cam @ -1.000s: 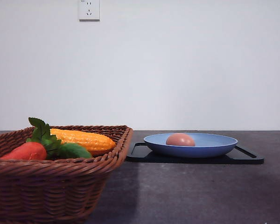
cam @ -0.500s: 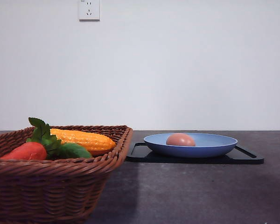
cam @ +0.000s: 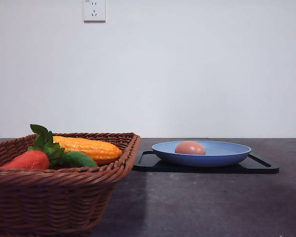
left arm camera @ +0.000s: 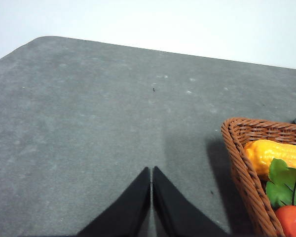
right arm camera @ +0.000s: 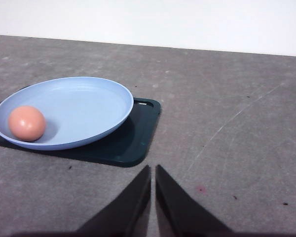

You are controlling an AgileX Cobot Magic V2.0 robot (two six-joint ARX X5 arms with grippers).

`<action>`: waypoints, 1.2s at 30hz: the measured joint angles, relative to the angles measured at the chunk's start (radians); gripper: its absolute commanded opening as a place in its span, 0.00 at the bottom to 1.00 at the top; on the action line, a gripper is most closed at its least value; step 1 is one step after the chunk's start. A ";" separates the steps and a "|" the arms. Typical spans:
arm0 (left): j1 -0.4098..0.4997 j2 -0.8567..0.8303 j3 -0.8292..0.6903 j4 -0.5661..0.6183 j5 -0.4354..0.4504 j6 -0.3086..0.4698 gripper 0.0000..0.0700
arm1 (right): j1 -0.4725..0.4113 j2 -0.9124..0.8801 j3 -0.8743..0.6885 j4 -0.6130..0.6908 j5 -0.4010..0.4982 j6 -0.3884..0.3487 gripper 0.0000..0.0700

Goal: Transfer egg from basket to plate and serve

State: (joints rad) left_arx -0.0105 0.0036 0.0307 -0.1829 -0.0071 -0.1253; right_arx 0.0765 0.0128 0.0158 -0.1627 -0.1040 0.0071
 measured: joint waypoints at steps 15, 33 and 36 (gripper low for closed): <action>0.000 0.000 0.000 0.000 0.000 0.000 0.00 | 0.000 0.000 0.000 0.000 0.000 0.000 0.00; 0.000 0.000 0.000 0.000 0.000 0.000 0.00 | 0.000 0.000 0.000 0.000 0.000 0.000 0.00; 0.000 0.000 0.000 0.000 0.000 0.000 0.00 | 0.000 0.000 0.000 0.000 0.000 0.000 0.00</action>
State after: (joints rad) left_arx -0.0105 0.0036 0.0307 -0.1829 -0.0071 -0.1253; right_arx 0.0765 0.0128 0.0158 -0.1627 -0.1040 0.0071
